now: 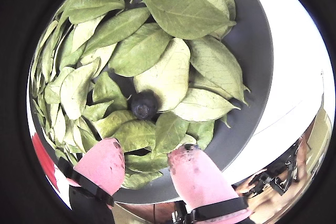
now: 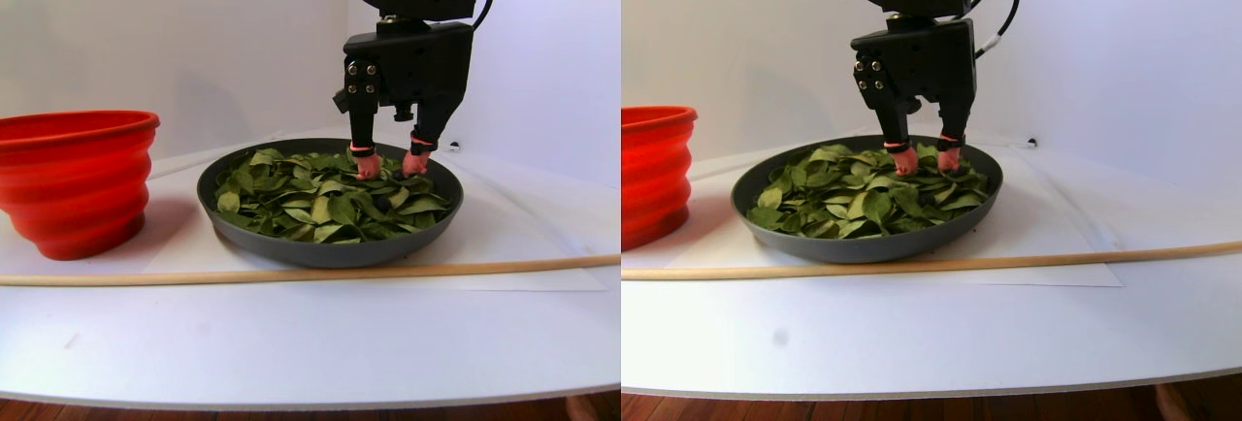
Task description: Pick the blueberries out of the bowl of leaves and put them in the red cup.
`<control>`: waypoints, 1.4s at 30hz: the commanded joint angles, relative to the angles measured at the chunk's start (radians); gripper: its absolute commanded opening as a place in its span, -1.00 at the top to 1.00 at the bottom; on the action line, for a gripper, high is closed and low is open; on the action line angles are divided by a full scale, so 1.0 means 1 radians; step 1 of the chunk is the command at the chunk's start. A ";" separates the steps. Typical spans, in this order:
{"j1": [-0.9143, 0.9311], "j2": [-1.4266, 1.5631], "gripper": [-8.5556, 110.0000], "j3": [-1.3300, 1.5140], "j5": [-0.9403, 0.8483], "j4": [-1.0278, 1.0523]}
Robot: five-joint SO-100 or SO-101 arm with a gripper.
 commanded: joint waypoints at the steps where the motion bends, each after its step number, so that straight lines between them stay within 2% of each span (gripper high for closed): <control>1: 0.015 -0.006 0.59 -0.046 0.014 -0.023; 22: -0.026 -0.146 0.59 -0.143 0.080 -0.037; 42: -0.006 -0.239 0.59 -0.172 0.071 -0.075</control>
